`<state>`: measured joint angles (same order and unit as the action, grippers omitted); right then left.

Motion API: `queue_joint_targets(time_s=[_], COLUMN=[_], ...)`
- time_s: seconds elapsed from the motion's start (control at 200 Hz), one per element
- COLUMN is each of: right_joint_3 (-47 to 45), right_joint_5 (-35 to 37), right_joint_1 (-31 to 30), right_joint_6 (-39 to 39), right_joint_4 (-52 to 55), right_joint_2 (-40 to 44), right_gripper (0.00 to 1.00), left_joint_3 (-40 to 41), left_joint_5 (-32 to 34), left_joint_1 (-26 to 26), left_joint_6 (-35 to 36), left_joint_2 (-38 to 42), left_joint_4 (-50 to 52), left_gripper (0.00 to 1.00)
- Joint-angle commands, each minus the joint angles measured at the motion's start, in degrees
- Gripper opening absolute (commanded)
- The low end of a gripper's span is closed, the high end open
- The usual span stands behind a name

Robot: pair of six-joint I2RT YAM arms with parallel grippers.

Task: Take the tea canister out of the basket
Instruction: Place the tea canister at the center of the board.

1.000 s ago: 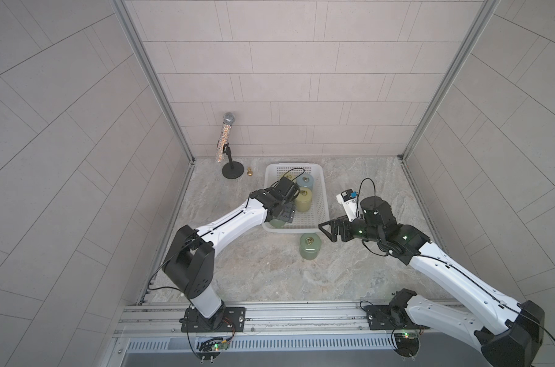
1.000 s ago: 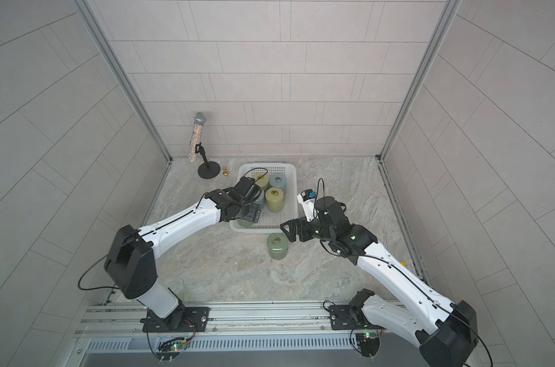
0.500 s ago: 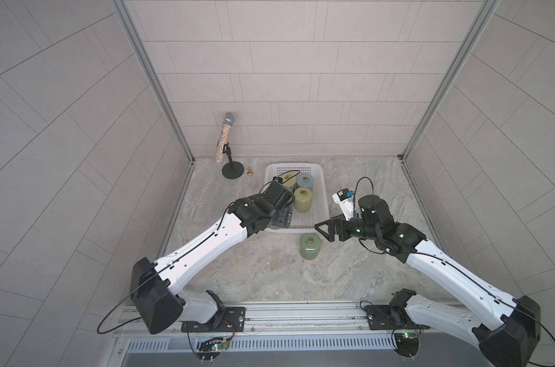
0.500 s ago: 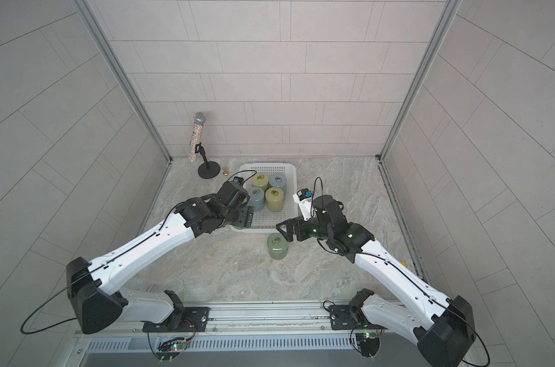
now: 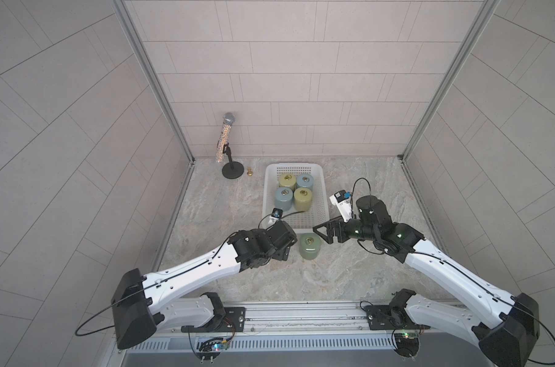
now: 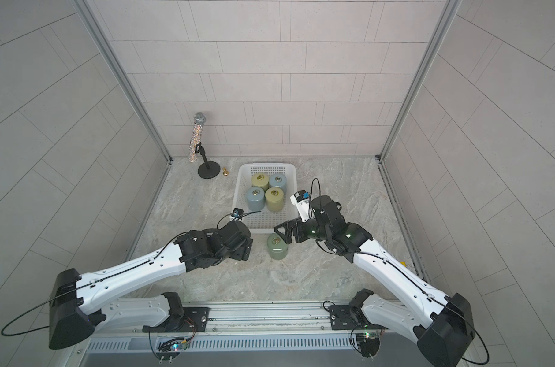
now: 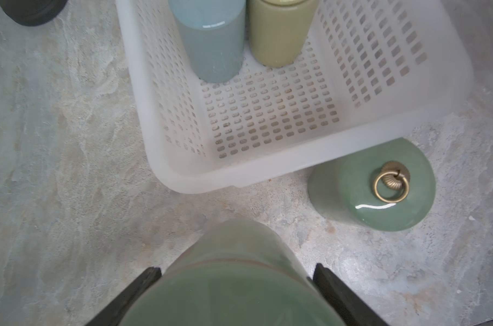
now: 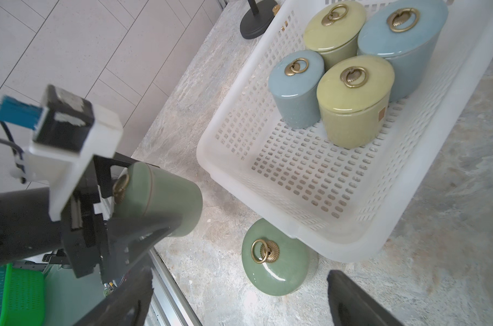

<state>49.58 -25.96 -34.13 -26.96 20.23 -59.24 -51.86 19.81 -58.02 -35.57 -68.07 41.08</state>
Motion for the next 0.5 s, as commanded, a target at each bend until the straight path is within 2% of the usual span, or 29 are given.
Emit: queue_joint_targets(time_s=[0.0,0.14,0.495], right_joint_3=[-0.48,-0.48,-0.55], right_joint_5=[-0.17,0.18,1.95], right_joint_1=[-0.24,-0.24,-0.26], right_joint_6=[0.86,0.99,1.03], right_joint_4=[1.82,3.40,6.41], right_joint_2=[1.32,2.37,4.84], right_gripper=[1.00,1.00,1.00], left_joint_3=[2.68,5.81,5.89], left_joint_5=[3.91,4.01,5.59], left_joint_1=[-1.76,-2.80,-2.76], left_joint_6=[-3.87,-4.94,-3.70], left_joint_2=[0.47,-1.62,-9.44], left_joint_4=[-6.84,-11.41,-17.86], left_gripper=[0.79,0.79,0.80])
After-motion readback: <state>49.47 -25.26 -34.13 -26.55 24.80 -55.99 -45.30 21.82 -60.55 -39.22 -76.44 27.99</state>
